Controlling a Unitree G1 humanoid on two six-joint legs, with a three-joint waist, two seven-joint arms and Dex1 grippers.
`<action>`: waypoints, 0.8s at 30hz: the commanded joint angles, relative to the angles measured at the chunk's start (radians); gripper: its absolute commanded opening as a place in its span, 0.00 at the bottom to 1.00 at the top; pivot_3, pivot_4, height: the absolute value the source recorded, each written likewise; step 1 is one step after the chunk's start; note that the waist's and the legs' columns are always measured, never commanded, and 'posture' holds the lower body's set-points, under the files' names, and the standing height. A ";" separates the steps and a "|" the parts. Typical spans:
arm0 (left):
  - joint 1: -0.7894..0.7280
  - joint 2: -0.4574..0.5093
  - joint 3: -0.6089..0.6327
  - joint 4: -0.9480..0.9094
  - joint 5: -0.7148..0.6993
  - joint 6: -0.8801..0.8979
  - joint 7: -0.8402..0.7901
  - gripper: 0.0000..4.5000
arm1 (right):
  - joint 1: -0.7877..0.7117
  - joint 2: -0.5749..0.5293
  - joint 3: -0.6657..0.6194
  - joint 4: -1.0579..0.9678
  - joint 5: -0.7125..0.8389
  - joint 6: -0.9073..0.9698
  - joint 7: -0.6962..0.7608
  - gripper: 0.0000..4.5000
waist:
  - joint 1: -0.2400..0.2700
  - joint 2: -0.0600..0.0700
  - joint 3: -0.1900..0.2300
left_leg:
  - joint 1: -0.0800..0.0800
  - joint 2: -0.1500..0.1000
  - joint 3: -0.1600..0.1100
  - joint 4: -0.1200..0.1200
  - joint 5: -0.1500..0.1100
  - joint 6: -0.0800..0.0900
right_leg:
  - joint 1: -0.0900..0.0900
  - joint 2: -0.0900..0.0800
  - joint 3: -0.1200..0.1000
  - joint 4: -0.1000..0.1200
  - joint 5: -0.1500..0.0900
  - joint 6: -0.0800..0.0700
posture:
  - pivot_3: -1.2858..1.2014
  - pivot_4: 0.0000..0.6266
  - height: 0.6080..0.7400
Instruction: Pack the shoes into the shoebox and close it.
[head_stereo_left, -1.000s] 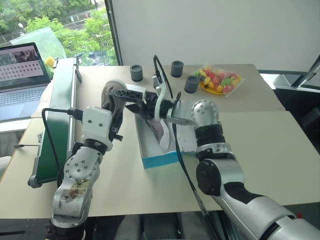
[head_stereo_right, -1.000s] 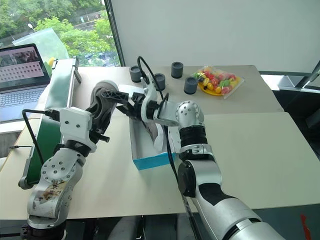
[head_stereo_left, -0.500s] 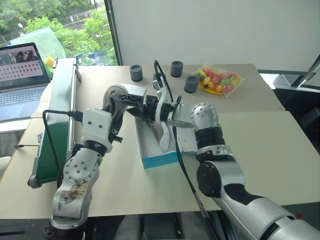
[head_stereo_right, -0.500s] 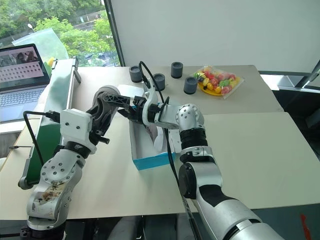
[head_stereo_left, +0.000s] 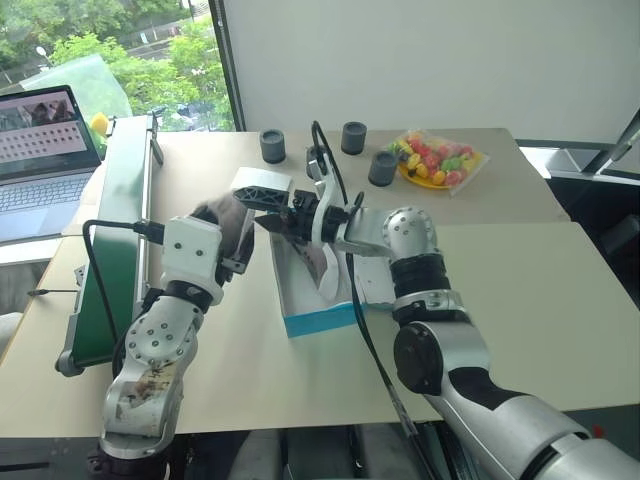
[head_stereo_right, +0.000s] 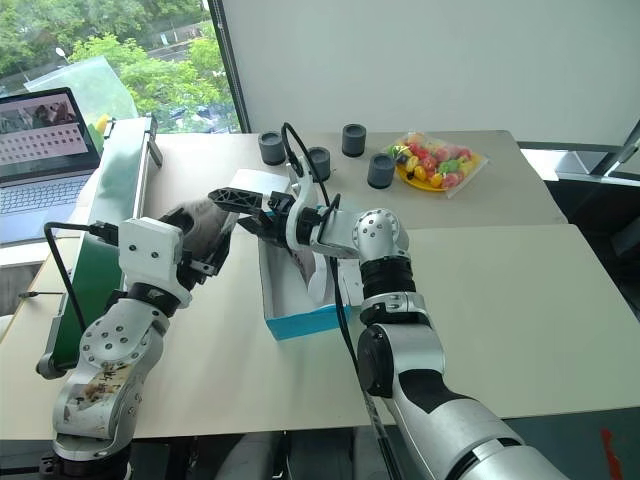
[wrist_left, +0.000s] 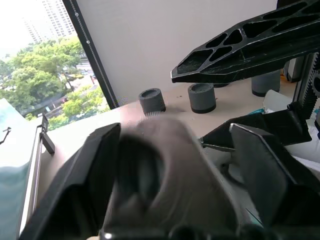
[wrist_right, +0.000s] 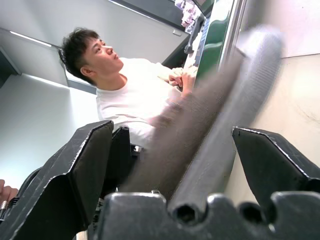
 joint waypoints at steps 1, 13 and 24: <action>-0.002 0.002 0.008 -0.041 0.016 -0.011 -0.003 1.00 | -0.019 0.017 -0.007 -0.036 0.024 -0.009 0.009 1.00 | 0.000 0.000 0.000 | 0.000 0.000 0.000 0.000 0.000 0.000 | 0.000 0.000 0.000 0.000 0.000 0.000 | 0.52 0.24 0.89; 0.001 -0.006 0.013 -0.028 0.021 0.004 0.001 1.00 | -0.022 0.015 -0.009 -0.038 0.024 -0.008 0.003 1.00 | 0.000 0.000 0.000 | 0.000 0.000 0.000 0.000 0.000 0.000 | 0.000 0.000 0.000 0.000 0.000 0.000 | 0.52 0.24 0.89; 0.137 -0.041 0.025 -0.028 0.023 0.015 0.011 1.00 | 0.001 -0.026 0.032 -0.104 -0.008 -0.037 0.033 1.00 | -0.002 0.000 0.000 | 0.000 0.000 0.000 0.000 0.000 0.000 | 0.000 0.000 0.000 0.000 0.000 0.000 | 0.52 0.24 0.89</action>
